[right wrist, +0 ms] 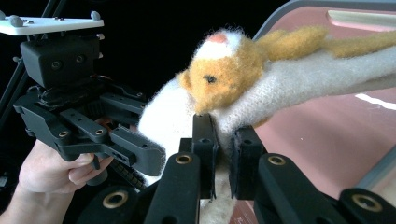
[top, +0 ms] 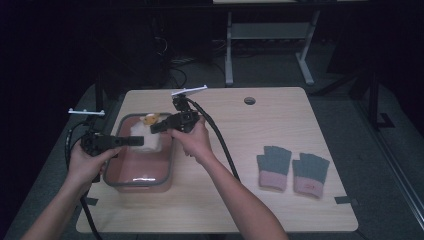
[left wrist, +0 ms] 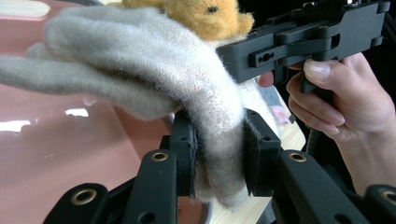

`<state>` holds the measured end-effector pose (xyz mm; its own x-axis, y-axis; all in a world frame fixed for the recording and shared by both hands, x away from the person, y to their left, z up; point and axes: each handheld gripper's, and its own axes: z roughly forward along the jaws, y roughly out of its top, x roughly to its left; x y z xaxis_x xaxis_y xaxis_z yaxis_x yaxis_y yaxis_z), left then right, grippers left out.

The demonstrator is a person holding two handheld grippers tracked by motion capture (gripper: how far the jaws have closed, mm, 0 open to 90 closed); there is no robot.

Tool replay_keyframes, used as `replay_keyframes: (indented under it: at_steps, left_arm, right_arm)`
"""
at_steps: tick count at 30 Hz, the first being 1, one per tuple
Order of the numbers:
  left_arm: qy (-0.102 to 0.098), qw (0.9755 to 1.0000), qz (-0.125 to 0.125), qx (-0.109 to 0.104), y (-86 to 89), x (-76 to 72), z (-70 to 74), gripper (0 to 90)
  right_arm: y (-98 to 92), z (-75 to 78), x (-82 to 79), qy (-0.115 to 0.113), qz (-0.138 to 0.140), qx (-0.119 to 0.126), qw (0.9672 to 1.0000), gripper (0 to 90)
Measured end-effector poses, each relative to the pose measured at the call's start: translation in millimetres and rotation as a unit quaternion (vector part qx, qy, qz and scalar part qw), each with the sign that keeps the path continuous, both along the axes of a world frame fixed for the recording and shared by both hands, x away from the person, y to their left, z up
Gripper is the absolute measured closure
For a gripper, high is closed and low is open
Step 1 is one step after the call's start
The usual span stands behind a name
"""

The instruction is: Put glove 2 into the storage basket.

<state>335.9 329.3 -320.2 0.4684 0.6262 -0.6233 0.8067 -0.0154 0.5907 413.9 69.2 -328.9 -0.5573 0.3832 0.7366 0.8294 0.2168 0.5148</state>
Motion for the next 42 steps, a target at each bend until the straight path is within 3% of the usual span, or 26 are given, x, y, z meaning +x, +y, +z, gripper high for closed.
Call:
replay_keyframes:
  at_steps: [16,31,36,42]
  left_arm:
    - [0.034,0.9994,0.008,0.002,12.1,4.8,-29.8,69.0]
    - [0.068,0.9973,0.009,0.024,13.6,7.2,-53.7,68.9]
    - [0.079,0.9962,0.012,0.035,12.4,5.5,-60.1,69.0]
    - [0.084,0.9952,0.009,0.049,13.1,3.4,-67.5,69.0]
  right_arm:
    - [14.9,-34.6,8.0,0.034,0.003,-0.006,0.9994,82.5]
    - [21.4,-65.0,9.5,0.070,0.005,-0.020,0.9973,82.4]
    - [23.7,-70.7,8.9,0.076,0.008,-0.032,0.9965,82.0]
    - [29.2,-73.4,5.7,0.070,0.016,-0.063,0.9954,81.1]
